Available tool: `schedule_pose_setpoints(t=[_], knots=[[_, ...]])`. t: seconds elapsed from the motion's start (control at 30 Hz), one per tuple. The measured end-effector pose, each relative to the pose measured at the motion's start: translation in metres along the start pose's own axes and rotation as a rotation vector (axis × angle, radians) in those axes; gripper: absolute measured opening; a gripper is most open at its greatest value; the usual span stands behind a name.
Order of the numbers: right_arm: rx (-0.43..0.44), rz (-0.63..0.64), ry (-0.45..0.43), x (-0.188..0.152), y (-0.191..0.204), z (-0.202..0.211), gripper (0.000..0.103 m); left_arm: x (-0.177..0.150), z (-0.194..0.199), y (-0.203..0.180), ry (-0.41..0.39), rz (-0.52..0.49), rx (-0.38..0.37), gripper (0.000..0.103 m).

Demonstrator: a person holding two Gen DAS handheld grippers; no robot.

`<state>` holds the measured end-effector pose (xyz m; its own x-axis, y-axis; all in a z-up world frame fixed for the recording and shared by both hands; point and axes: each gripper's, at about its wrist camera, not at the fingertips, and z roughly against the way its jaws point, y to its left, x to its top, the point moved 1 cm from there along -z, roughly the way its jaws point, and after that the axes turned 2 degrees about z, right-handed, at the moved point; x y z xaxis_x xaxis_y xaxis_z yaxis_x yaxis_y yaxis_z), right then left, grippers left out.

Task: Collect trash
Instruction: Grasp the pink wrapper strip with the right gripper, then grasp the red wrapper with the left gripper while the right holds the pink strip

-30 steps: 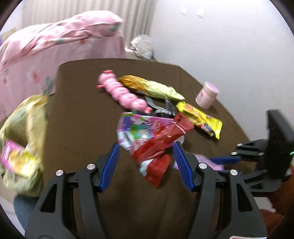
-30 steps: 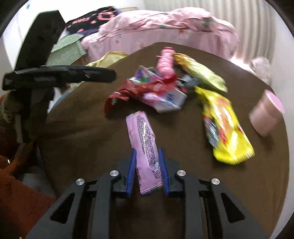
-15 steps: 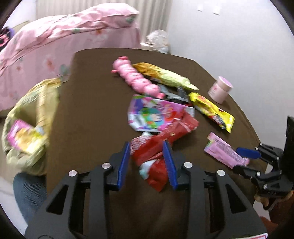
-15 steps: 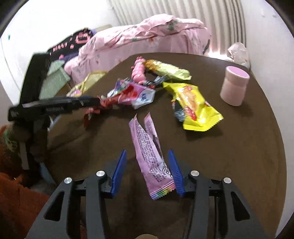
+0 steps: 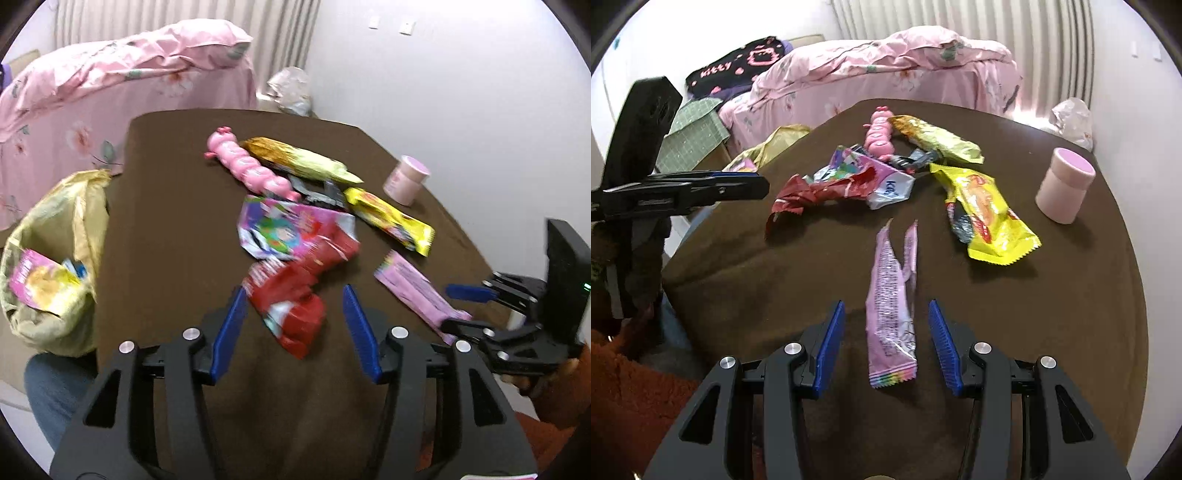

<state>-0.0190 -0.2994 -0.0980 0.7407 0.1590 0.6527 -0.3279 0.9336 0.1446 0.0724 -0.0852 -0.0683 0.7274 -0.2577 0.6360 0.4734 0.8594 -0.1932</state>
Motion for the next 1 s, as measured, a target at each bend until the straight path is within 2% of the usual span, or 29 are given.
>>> schedule_pose_setpoints(t=[0.1, 0.23, 0.3, 0.57, 0.83, 0.87, 1.0], knots=[[-0.005, -0.019, 0.018, -0.001, -0.003, -0.002, 0.044, 0.004, -0.014, 0.007, 0.026, 0.005, 0.032, 0.052], [0.001, -0.017, 0.011, -0.004, 0.000, -0.001, 0.044, 0.003, -0.017, 0.012, 0.037, 0.024, 0.031, 0.052], [-0.019, 0.012, 0.013, -0.006, 0.005, -0.002, 0.021, 0.002, -0.014, 0.012, 0.033, 0.024, 0.025, 0.052], [-0.049, 0.043, -0.084, 0.015, 0.010, 0.016, 0.019, 0.007, -0.023, 0.009, 0.048, 0.011, 0.040, 0.052], [-0.070, 0.018, -0.111, 0.023, 0.002, 0.022, 0.019, 0.012, -0.039, 0.005, 0.087, -0.022, 0.045, 0.051], [-0.075, 0.011, -0.115, 0.023, 0.001, 0.023, 0.019, 0.012, -0.041, 0.006, 0.089, -0.015, 0.036, 0.046], [-0.091, -0.003, -0.148, 0.030, -0.003, 0.033, 0.019, 0.012, -0.023, 0.006, 0.019, 0.013, 0.017, 0.046]])
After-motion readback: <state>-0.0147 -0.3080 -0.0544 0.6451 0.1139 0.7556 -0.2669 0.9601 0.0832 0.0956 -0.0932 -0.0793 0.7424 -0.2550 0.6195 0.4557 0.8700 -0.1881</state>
